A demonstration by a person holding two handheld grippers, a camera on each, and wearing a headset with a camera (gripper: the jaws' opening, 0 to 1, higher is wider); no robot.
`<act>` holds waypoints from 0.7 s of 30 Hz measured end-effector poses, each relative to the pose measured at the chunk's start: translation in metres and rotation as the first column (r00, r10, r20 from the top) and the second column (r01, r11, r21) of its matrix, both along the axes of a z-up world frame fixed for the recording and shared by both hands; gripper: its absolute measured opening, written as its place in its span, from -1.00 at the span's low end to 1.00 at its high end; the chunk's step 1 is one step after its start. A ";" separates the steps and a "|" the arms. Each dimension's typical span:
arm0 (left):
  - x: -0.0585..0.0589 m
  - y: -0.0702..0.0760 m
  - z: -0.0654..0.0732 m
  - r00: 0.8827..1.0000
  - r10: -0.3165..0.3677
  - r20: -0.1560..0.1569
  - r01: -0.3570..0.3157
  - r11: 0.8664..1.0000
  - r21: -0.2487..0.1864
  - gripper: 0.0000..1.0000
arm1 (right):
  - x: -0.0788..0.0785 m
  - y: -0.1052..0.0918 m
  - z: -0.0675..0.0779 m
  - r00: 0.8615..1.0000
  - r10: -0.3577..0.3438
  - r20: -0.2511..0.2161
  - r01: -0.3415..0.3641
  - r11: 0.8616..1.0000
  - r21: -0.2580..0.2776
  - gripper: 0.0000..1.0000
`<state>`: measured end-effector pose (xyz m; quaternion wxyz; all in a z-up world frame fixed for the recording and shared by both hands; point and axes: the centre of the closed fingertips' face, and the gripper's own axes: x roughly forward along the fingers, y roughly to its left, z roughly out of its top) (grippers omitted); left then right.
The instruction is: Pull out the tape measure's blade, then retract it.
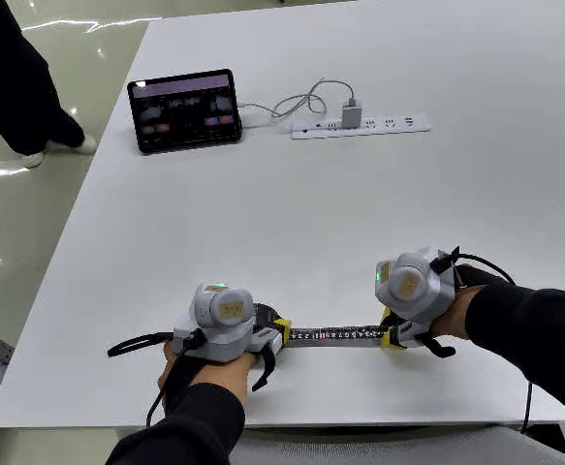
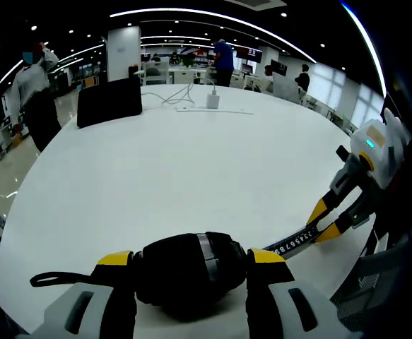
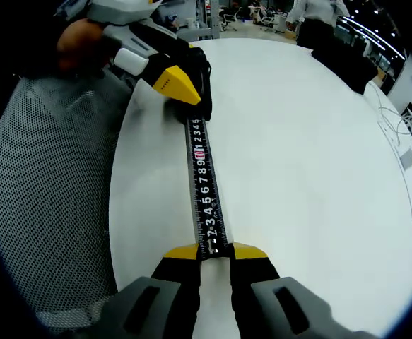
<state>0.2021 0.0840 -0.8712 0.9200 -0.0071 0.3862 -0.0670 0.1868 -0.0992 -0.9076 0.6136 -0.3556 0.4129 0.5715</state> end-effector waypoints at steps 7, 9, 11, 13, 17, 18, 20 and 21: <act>0.000 0.000 0.000 1.000 0.001 0.000 -0.001 1.000 0.000 0.17 | 0.000 0.005 0.000 1.000 -0.001 0.001 0.001 1.000 0.009 -0.78; 0.000 0.000 0.000 1.000 0.001 0.000 -0.001 1.000 -0.001 0.17 | 0.000 0.007 0.000 1.000 0.002 0.002 -0.002 1.000 0.012 -0.79; 0.000 0.000 0.000 1.000 0.001 0.000 -0.001 1.000 -0.001 0.17 | 0.000 0.008 0.000 1.000 0.004 0.003 -0.004 1.000 0.015 -0.79; 0.000 0.000 0.000 1.000 0.001 -0.001 -0.001 1.000 -0.001 0.17 | 0.000 0.010 0.000 1.000 0.005 0.003 -0.005 1.000 0.017 -0.79; 0.000 0.000 0.000 1.000 0.001 -0.001 -0.001 1.000 -0.001 0.17 | -0.001 0.012 0.000 1.000 0.008 0.003 -0.008 1.000 0.019 -0.79; 0.000 0.000 0.000 1.000 0.001 -0.001 -0.001 1.000 -0.001 0.17 | -0.001 0.013 -0.001 1.000 0.009 0.004 -0.009 1.000 0.020 -0.79; 0.000 0.000 0.000 1.000 0.001 -0.001 -0.001 1.000 -0.002 0.17 | -0.001 0.014 0.000 1.000 0.010 0.004 -0.011 1.000 0.019 -0.79; 0.000 0.000 0.000 1.000 0.001 -0.001 -0.001 1.000 -0.002 0.17 | -0.001 0.014 0.000 1.000 0.012 0.004 -0.012 1.000 0.019 -0.79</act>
